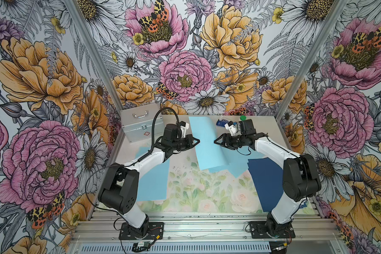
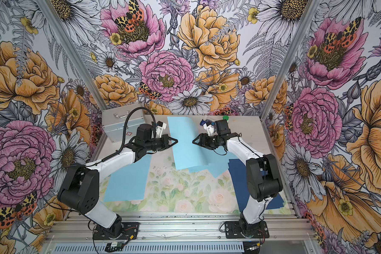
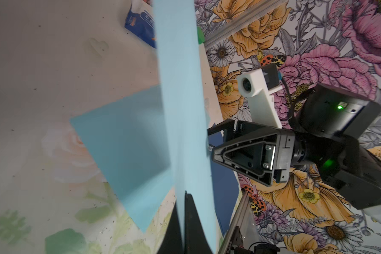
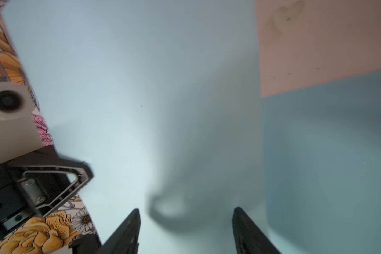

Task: Sort the scattered colored papers by color
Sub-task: Pick up the colored paper, then place the colored paper.

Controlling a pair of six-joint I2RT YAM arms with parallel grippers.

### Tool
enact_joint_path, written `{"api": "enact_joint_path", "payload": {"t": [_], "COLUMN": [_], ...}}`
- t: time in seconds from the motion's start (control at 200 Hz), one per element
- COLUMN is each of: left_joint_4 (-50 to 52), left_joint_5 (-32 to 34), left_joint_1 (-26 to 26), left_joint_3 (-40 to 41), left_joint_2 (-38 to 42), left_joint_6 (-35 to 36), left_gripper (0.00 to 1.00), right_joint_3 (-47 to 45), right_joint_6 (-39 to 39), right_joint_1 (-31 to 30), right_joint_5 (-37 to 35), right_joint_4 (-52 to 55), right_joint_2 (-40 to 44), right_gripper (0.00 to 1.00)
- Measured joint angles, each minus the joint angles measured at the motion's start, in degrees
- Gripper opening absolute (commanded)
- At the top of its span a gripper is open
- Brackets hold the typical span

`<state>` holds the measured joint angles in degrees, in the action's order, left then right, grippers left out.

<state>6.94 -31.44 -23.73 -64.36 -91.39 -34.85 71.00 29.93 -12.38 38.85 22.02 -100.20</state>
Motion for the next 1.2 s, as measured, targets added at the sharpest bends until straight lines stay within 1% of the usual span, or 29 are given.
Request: {"api": "enact_joint_path", "payload": {"t": [0.16,0.225,0.3,0.43,0.58,0.691,0.851,1.031,1.201], "left_joint_4": [16.7,24.0,32.7,44.3,53.8,58.9,63.1,65.0,65.3], "left_joint_5": [6.7,11.0,17.4,26.9,32.9,35.8,40.9,48.4,56.8], "left_joint_1": [-0.2,-0.6,-2.0,-5.5,-8.0,-7.4,-3.6,0.4,1.9], "left_joint_3": [-6.7,-9.2,-12.0,-14.3,-14.5,-14.4,-12.4,-11.6,-11.6], "left_joint_2": [2.4,2.4,2.2,1.9,2.4,3.3,4.6,3.8,0.7], "left_joint_6": [6.8,9.5,12.2,14.7,15.4,15.8,16.9,18.6,19.0], "left_gripper": [0.0,0.0,0.0,0.0,0.0,0.0,0.0,0.0,0.0], "right_joint_3": [-1.1,-1.1,-1.1,-1.0,-0.7,0.0,1.2,2.3,2.3], "right_joint_6": [0.2,0.3,0.2,0.2,0.2,0.2,0.2,0.2,0.2], "right_joint_1": [3.0,3.1,2.9,2.8,2.1,1.0,-1.5,-3.2,-3.6], "right_joint_5": [-5.3,-6.3,-6.9,-7.6,-7.6,-7.6,-7.6,-7.5,-7.5], "right_joint_4": [2.0,2.3,2.6,3.0,3.0,3.0,3.0,3.0,3.0], "right_joint_2": [-0.4,-0.8,-1.4,-2.1,-2.5,-3.0,-3.1,-3.5,-3.5], "right_gripper": [0.77,0.77,0.77,0.77,0.77,0.77,0.77,0.77,0.77]}}
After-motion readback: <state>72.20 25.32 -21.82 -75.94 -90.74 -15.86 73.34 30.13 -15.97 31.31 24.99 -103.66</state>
